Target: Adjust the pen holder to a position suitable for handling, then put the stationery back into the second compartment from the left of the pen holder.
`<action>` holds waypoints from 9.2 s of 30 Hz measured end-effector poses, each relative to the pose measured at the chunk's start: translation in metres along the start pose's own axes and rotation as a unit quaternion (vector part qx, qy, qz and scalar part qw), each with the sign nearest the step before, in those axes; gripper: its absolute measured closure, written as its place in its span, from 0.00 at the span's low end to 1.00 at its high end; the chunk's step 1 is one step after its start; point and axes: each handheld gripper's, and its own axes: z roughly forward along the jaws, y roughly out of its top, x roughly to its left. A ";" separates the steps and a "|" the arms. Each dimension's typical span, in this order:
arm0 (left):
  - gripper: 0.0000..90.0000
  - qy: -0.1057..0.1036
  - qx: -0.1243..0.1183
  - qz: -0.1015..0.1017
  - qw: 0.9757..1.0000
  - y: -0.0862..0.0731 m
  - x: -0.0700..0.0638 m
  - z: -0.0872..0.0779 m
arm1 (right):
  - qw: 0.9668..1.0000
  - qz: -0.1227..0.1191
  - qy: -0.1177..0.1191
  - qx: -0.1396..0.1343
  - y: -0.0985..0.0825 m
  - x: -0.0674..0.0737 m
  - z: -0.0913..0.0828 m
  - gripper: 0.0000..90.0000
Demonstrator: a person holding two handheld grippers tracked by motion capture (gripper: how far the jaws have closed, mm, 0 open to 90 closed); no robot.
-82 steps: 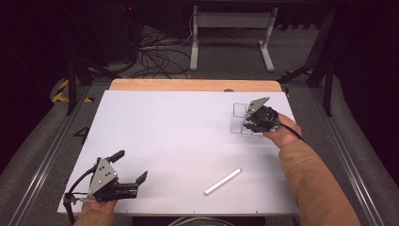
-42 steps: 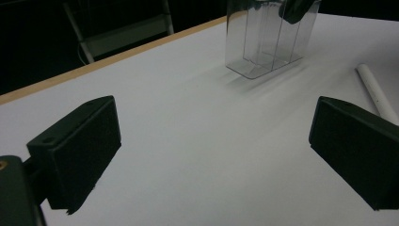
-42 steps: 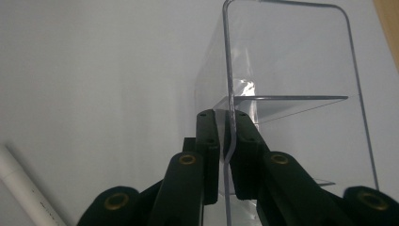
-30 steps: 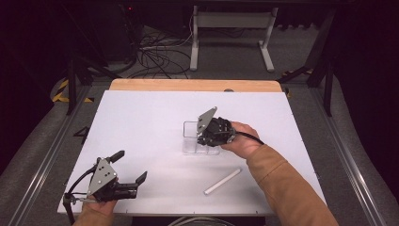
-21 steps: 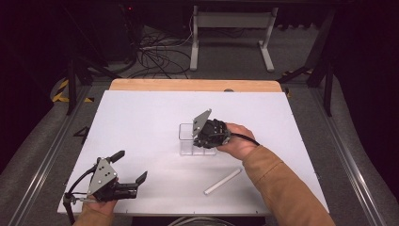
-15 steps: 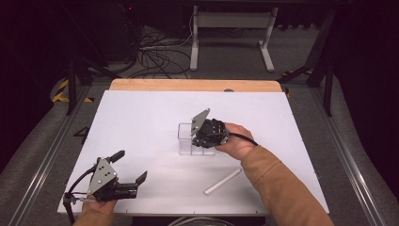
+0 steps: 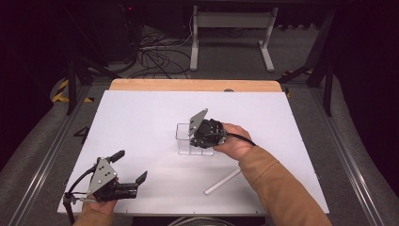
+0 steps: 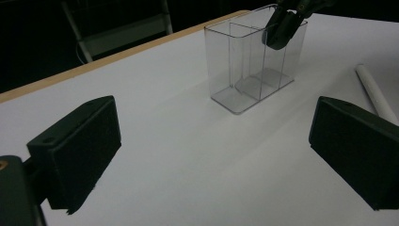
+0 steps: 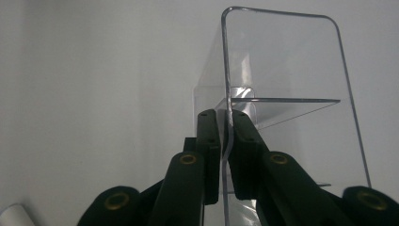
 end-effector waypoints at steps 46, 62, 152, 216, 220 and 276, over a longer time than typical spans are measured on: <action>0.04 0.006 0.001 0.000 1.000 0.000 0.000 -0.002 | 0.982 0.087 -0.038 -0.163 -0.016 0.021 -0.071 0.08; 0.04 0.007 0.000 -0.001 1.000 0.000 -0.001 -0.002 | 0.987 0.065 -0.021 -0.148 -0.039 0.051 -0.080 0.05; 0.04 0.005 0.004 0.001 1.000 0.000 -0.002 0.000 | 0.988 -0.071 0.101 0.093 -0.088 0.077 0.001 0.74; 0.04 0.006 0.004 0.000 1.000 0.000 -0.001 0.000 | 0.991 -0.028 0.018 -0.133 -0.072 0.066 -0.067 0.87; 0.04 0.007 0.004 0.000 1.000 0.000 -0.001 0.000 | 0.986 -0.014 0.016 -0.166 -0.070 0.064 -0.072 0.87; 0.04 0.005 0.004 0.002 1.000 -0.001 0.000 -0.001 | 0.908 0.188 -0.138 -0.348 -0.040 0.027 -0.073 0.87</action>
